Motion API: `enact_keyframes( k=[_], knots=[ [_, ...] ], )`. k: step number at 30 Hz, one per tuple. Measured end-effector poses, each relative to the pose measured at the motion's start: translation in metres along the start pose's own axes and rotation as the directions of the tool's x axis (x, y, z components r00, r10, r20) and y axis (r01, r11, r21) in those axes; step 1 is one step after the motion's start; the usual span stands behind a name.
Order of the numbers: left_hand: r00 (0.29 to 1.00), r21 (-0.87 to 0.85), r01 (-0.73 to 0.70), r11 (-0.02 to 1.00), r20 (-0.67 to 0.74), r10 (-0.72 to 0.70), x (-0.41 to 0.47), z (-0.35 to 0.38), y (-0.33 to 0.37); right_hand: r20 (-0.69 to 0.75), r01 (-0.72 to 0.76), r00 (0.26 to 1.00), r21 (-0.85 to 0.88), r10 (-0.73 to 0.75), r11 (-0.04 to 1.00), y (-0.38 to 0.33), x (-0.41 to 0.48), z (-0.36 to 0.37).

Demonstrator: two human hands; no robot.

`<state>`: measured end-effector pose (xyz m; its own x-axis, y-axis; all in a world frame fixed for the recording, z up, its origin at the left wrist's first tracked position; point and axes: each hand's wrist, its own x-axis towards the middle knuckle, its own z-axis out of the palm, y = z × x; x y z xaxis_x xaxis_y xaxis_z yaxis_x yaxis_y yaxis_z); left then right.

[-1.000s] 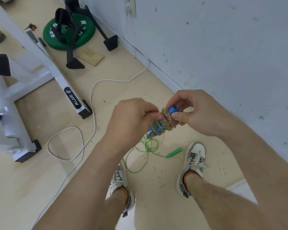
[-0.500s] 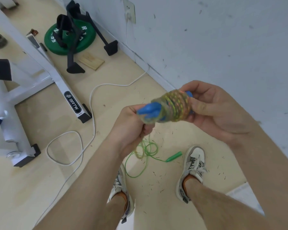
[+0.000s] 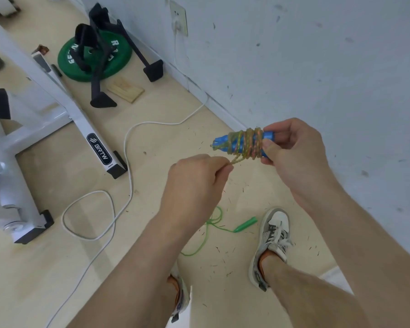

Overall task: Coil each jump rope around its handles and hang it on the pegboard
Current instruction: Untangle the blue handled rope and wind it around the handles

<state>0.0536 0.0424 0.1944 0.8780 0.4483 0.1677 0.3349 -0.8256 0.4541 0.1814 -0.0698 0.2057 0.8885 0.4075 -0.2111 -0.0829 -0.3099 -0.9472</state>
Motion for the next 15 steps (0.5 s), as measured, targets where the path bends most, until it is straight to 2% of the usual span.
enact_keyframes(
  k=[3, 5, 9, 15],
  knots=[
    [0.995, -0.043, -0.062, 0.997, -0.076, 0.059, -0.001, 0.001, -0.005, 0.101, 0.062, 0.994, -0.111, -0.051, 0.992, -0.001, -0.002, 0.002],
    [0.996, -0.093, -0.054, 0.994, -0.07, 0.047, -0.002, 0.001, -0.008, 0.184, 0.056, 0.982, -0.131, -0.032, 0.99, -0.001, -0.003, 0.002],
    [0.995, -0.163, -0.101, 0.981, -0.003, 0.102, -0.004, -0.001, -0.006, 0.315, -0.094, 0.942, -0.076, 0.113, 0.993, -0.003, -0.002, -0.003],
    [0.993, -0.128, -0.118, 0.985, -0.038, 0.114, -0.005, -0.006, -0.003, 0.565, -0.357, 0.785, 0.078, 0.254, 0.931, -0.002, 0.0, -0.012]
  ],
)
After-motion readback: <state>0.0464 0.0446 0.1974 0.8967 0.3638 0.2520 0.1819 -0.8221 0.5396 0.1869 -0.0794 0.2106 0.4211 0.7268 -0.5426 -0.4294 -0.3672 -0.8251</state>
